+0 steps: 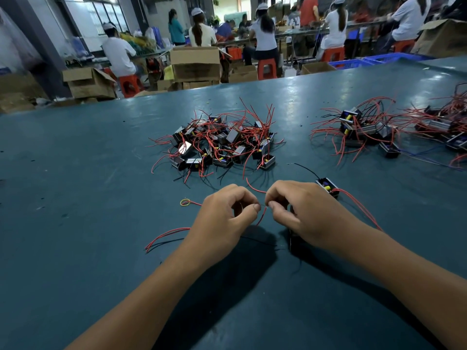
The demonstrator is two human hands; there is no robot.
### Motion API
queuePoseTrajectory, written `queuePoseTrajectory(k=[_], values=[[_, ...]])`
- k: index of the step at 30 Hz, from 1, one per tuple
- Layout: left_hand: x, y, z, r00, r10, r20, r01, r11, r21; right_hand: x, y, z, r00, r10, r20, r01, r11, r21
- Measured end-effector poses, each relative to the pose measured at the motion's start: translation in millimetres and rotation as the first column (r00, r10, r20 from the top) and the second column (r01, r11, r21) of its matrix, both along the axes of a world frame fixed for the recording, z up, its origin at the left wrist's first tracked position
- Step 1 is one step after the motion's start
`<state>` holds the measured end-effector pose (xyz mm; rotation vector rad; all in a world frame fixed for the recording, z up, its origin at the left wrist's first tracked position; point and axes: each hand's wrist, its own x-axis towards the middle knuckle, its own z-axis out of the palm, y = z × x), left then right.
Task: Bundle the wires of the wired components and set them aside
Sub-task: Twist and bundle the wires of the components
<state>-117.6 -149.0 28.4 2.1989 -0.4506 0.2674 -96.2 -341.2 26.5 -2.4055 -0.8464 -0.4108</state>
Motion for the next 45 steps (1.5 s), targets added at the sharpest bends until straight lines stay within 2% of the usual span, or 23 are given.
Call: queuePoseTrajectory(k=[3,8,12,25,32,36,39,42,45], values=[[0,-1,-1,1.000,0.014,-0.007,-0.014,1.000,-0.017,-1,1,1,1.000,-0.003,-0.028,0.004,1.000,0.016],[2,-1,-2,0.994,-0.010,-0.111,-0.001,0.996,-0.094,-5,6,0,0.999,0.002,-0.036,-0.001,0.999,0.032],[1,-3,-1,0.998,0.005,-0.066,-0.010,0.997,-0.072,-5,6,1,0.999,-0.021,-0.038,0.023,0.999,0.039],[3,-1,-5,0.998,-0.003,-0.064,-0.004,0.994,-0.113,-3,4,1,0.998,-0.015,-0.067,0.019,0.998,0.063],[6,-2,-12,0.968,-0.099,-0.231,0.044,0.972,-0.232,-3,3,0,0.999,-0.044,-0.029,0.048,0.989,0.140],[9,1,-14,0.970,-0.111,-0.216,0.047,0.958,-0.283,-5,0,4,0.998,-0.067,-0.015,0.068,0.983,0.169],[9,1,-13,0.972,-0.124,-0.202,0.060,0.952,-0.299,-6,-1,4,0.998,-0.055,-0.016,0.057,0.990,0.133],[9,1,-12,0.974,-0.119,-0.193,0.059,0.955,-0.290,-5,1,3,1.000,-0.023,-0.019,0.024,0.997,0.074],[9,2,-10,0.980,-0.098,-0.175,0.047,0.960,-0.275,-2,-1,2,1.000,-0.018,-0.021,0.020,0.995,0.103]])
